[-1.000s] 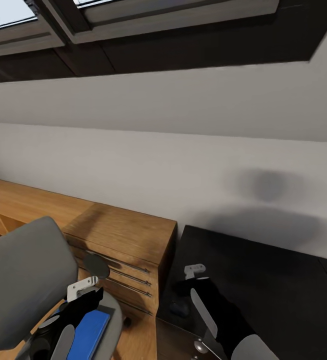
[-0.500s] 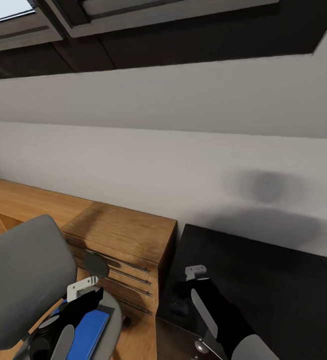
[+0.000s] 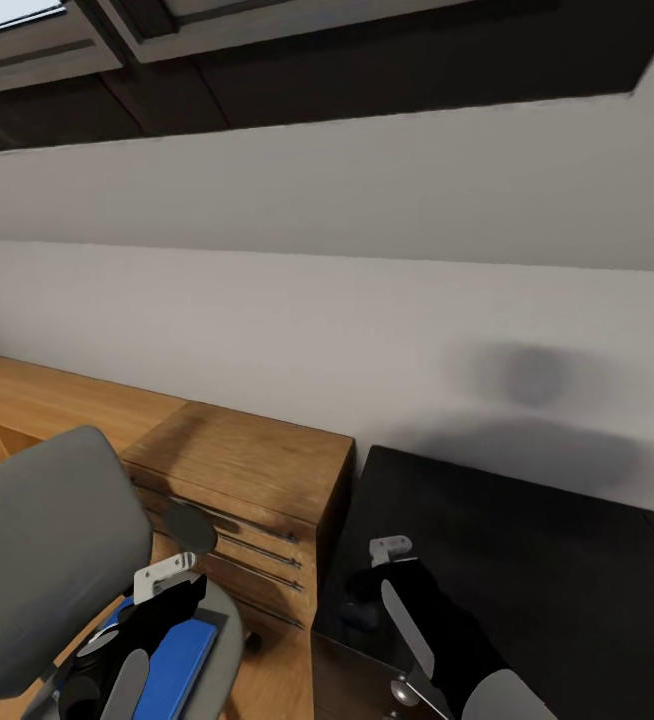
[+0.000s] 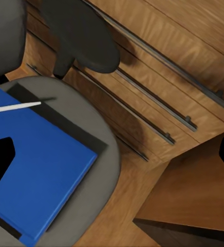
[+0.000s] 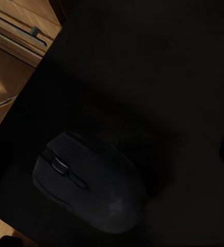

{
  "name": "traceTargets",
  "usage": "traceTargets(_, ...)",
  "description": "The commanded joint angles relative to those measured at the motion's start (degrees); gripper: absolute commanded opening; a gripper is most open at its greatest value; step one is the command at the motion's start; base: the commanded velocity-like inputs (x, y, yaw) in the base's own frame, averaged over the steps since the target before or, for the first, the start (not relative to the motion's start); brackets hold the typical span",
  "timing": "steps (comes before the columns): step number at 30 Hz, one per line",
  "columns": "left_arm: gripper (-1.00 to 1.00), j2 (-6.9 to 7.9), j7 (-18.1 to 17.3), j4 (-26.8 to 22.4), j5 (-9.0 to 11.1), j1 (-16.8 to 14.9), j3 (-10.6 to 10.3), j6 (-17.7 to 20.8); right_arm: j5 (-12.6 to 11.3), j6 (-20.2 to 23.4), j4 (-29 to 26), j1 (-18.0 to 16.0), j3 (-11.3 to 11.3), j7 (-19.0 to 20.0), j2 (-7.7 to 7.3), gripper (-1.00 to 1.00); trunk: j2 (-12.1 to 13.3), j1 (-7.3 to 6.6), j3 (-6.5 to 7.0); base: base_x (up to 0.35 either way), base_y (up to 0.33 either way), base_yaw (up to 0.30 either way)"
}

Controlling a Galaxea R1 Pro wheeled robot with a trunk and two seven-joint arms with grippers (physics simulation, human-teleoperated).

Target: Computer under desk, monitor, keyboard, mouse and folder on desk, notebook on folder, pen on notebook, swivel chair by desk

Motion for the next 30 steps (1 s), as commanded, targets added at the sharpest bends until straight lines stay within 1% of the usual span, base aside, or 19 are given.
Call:
traceTargets(1, 1.0, -0.03, 0.4, -0.1, 0.6, 0.0, 0.0, 0.2, -0.6, 0.3, 0.0, -0.1, 0.2, -0.6, -0.03, 1.0, -0.1, 0.01, -0.08, 0.0, 0.0, 0.0)
traceTargets(8, 1.0, -0.03, 0.4, -0.1, 0.7, -0.1, 0.0, 0.2, -0.8, 0.5, 0.1, -0.1, 0.7, -0.3, 0.02, 1.0, -0.1, 0.01, -0.08, 0.0, 0.0, 0.0)
traceTargets(17, 1.0, -0.03, 0.4, -0.1, 1.1, -0.1, 0.0, 0.2, -0.7, 2.2, 0.2, -0.1, 0.9, -0.3, 0.14, 1.0, -0.1, 0.01, -0.08, 0.0, 0.0, 0.0)
traceTargets(21, 1.0, -0.03, 0.4, -0.1, 1.2, -0.1, 0.0, 0.2, -0.7, 4.4, 0.4, -0.1, 0.9, -0.2, 0.7, 1.0, -0.1, 0.01, -0.08, 0.0, 0.0, 0.0)
traceTargets(24, 1.0, -0.03, 0.4, -0.1, 1.2, 0.0, 0.0, 0.2, -0.7, 5.1, 0.4, -0.1, 0.9, -0.1, 0.79, 1.0, -0.1, 0.01, -0.08, 0.0, 0.0, 0.0)
traceTargets(30, 1.0, -0.03, 0.5, -0.1, 1.2, 0.0, 0.0, 0.2, -0.6, 5.5, 0.5, -0.1, 0.9, 0.0, 0.85, 1.0, -2.5, 1.33, -1.16, 0.0, 0.0, 0.0)
